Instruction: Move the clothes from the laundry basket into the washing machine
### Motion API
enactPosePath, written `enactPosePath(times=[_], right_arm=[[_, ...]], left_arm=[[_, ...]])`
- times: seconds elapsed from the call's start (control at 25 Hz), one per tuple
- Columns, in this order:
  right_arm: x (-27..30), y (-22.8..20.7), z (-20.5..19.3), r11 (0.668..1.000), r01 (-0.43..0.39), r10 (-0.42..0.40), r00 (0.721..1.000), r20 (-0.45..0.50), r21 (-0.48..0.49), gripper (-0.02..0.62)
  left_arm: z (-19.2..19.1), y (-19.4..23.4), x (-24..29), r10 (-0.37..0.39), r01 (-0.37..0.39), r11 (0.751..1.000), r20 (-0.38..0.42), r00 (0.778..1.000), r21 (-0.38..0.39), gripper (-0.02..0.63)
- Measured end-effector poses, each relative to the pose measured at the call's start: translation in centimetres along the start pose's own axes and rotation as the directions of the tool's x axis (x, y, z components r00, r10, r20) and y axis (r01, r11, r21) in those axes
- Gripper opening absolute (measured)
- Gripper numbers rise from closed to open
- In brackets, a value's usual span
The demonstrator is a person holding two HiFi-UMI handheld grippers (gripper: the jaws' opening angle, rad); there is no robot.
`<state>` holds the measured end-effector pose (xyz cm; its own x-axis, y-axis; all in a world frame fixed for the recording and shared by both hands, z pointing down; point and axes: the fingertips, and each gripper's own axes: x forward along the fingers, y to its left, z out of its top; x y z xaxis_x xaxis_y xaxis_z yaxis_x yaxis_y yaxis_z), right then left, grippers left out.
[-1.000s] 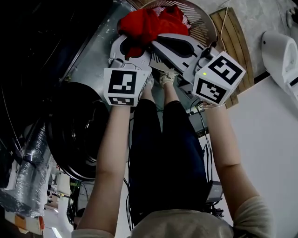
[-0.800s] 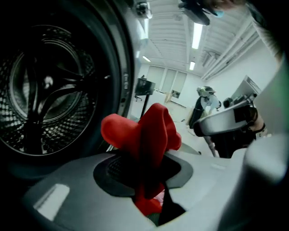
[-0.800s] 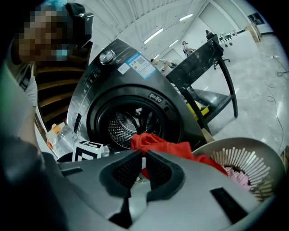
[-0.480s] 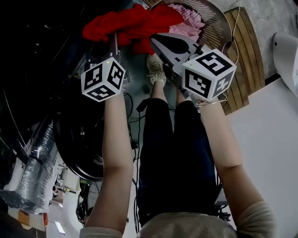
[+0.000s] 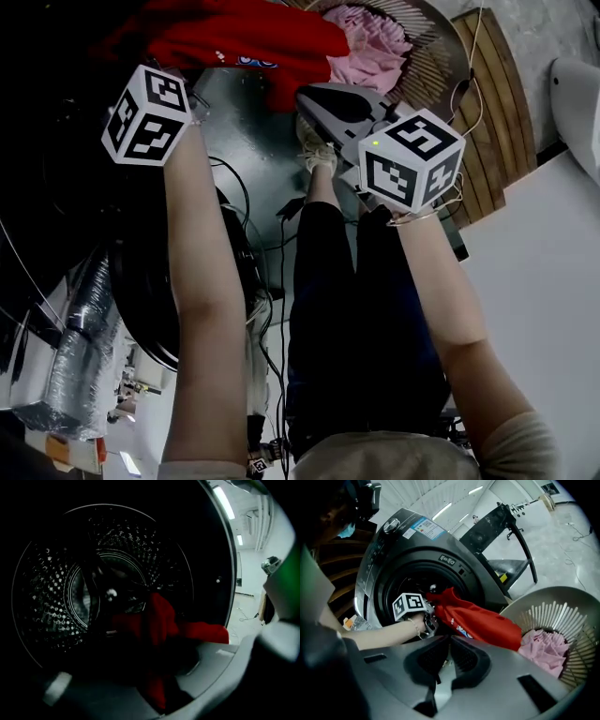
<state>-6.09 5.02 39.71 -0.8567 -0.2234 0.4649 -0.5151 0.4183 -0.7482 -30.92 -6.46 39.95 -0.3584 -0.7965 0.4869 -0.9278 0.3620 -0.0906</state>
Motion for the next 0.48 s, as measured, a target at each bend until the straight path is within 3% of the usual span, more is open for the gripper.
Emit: enactPosePath(times=[0.08, 0.12, 0.2, 0.32, 0.48], right_arm=[[-0.1, -0.3, -0.4, 1.000, 0.002, -0.002, 1.000, -0.003, 0.007, 0.021], [-0.1, -0.4, -0.6, 1.000, 0.004, -0.004, 1.000, -0.005, 0.011, 0.021], [-0.1, -0.5, -1.0, 1.000, 0.005, -0.005, 1.000, -0.013, 0.017, 0.021], [-0.3, -0.2, -1.8, 1.000, -0.005, 0.006, 0.999, -0.036, 0.009, 0.021], [-0.9, -0.5, -2.3, 1.000, 0.004, -0.003, 0.998, -0.057, 0.005, 0.021]], left_arm=[[-0.3, -1.0, 2.0, -0.062, 0.061, 0.998, -0.034, 0.997, -0.021, 0.139], [-1.2, -1.5, 3.0, -0.098, 0.094, 0.994, -0.073, 0.992, -0.062, 0.172], [-2.9, -1.6, 3.9, -0.134, 0.112, 0.979, -0.127, 0.983, -0.171, 0.284], [-3.3, -1.1, 2.8, -0.176, 0.137, 0.945, -0.108, 0.979, -0.298, 0.402], [-4.6, -1.0, -1.0, -0.204, 0.151, 0.920, -0.114, 0.972, -0.362, 0.414]])
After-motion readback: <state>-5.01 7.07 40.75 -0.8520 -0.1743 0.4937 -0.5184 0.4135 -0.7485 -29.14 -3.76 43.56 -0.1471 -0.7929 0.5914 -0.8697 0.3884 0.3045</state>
